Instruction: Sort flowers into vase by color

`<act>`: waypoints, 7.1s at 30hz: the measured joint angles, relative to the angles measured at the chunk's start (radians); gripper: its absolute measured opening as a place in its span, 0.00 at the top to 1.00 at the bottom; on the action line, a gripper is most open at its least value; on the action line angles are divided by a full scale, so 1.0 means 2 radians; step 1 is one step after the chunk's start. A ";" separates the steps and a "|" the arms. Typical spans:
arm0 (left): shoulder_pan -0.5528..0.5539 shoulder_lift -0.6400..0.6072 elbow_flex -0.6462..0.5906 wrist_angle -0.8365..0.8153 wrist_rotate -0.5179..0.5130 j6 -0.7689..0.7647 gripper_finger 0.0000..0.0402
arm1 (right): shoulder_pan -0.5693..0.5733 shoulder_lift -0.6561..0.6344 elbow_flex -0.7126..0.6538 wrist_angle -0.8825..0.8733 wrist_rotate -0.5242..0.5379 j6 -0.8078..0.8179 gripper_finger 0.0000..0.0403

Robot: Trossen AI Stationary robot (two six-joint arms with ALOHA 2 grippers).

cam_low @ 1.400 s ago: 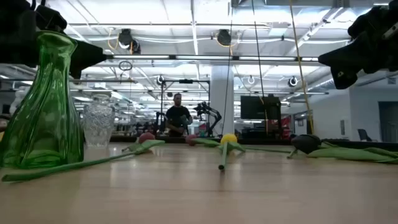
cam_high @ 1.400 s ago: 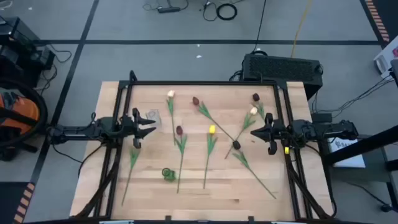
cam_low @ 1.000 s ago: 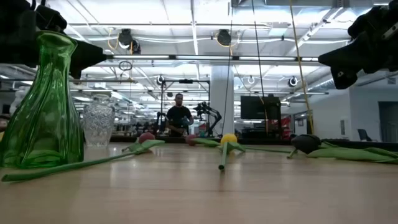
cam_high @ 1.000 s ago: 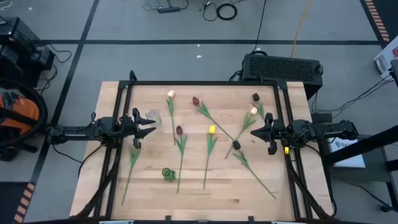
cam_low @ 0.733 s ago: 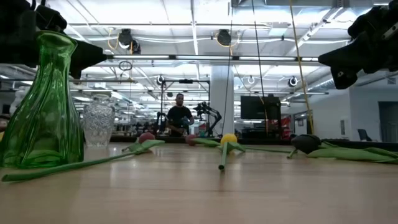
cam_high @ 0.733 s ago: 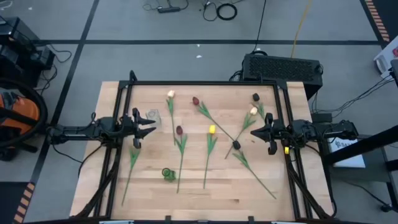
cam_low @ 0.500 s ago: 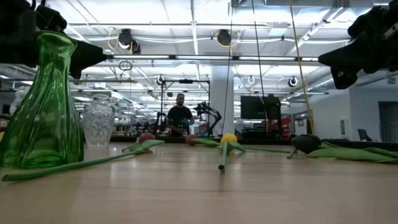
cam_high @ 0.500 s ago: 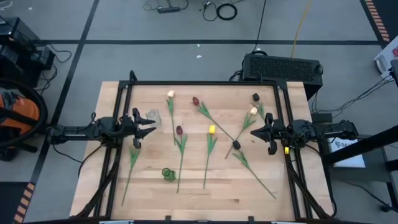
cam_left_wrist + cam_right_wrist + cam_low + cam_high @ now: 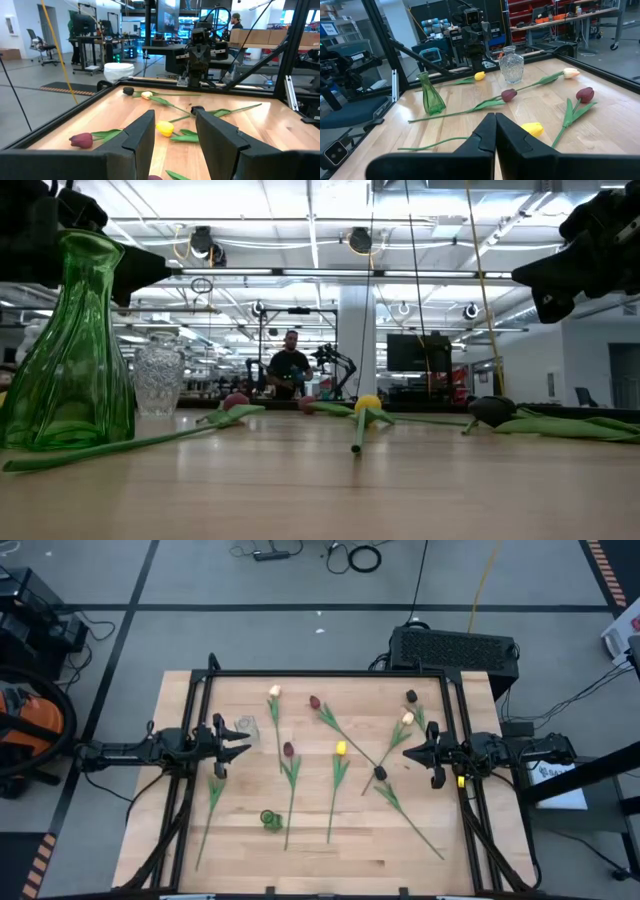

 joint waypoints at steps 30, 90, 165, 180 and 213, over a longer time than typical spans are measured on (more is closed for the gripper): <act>0.000 0.000 0.000 0.000 0.000 0.000 0.63 | 0.000 0.000 0.000 0.000 0.000 0.000 1.00; 0.000 0.000 0.000 0.117 0.043 -0.213 0.63 | 0.000 0.000 0.000 0.000 0.000 0.000 1.00; -0.018 0.856 0.673 -0.106 -0.091 -0.289 0.42 | 0.000 0.000 0.000 0.000 0.000 0.000 1.00; 0.012 0.856 0.672 -0.345 -0.031 -0.460 0.42 | 0.000 0.000 0.000 0.000 0.000 0.000 1.00; 0.051 0.970 0.649 -0.474 0.097 -0.603 0.42 | 0.000 0.007 0.000 0.000 0.000 0.000 1.00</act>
